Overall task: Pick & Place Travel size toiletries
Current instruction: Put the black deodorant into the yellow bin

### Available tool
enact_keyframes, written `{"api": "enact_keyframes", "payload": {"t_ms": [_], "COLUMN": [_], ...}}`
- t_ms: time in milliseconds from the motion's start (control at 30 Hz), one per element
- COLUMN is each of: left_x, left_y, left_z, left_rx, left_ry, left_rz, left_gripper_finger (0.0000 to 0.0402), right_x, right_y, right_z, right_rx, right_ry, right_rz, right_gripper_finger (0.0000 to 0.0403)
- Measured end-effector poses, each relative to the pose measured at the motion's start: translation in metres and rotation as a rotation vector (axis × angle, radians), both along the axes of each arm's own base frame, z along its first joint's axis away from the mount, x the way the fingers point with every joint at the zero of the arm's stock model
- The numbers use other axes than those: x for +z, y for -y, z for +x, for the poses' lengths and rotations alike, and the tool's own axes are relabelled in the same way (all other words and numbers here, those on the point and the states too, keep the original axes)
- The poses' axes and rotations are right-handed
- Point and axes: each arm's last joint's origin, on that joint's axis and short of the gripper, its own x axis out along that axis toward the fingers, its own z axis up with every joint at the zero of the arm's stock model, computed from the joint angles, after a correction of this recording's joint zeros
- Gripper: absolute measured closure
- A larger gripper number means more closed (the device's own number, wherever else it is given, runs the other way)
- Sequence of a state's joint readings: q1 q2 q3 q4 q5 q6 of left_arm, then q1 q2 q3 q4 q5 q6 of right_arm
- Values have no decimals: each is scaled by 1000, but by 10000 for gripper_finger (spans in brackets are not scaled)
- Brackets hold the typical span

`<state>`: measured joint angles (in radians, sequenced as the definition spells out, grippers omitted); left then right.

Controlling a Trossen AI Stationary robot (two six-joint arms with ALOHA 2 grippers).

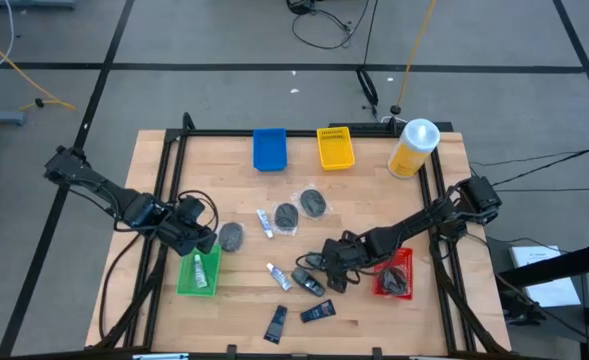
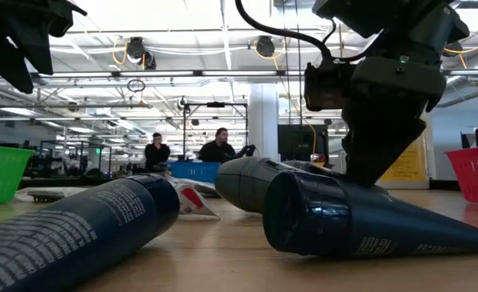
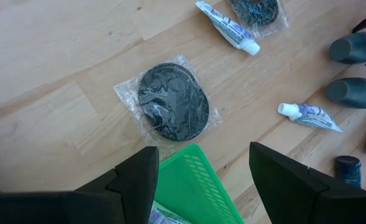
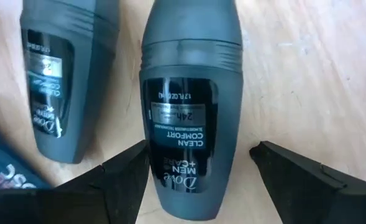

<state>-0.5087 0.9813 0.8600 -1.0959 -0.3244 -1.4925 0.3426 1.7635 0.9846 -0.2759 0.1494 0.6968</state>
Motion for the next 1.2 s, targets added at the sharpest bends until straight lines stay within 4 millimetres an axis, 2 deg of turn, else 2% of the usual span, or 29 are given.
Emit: {"api": "enact_keyframes", "payload": {"t_ms": [333,633,867,1200], "left_x": [0,0,0,0], "left_y": [0,0,0,0], "left_z": [0,0,0,0], "left_rx": [4,7,7,1], "left_ry": [1,1,1,-1], "left_rz": [-2,-4,-3,0], "left_gripper_finger": [155,156,156,156], "right_x": [-3,-3,-3,-3], "right_y": [15,25,26,26], "right_z": [-3,-1,1,1], "right_rx": [-65,-100,-99,-124], "right_ry": [-52,-60,-54,-54], "right_rz": [-111,-101,-74,-64], "right_gripper_finger": [166,228,279,314]}}
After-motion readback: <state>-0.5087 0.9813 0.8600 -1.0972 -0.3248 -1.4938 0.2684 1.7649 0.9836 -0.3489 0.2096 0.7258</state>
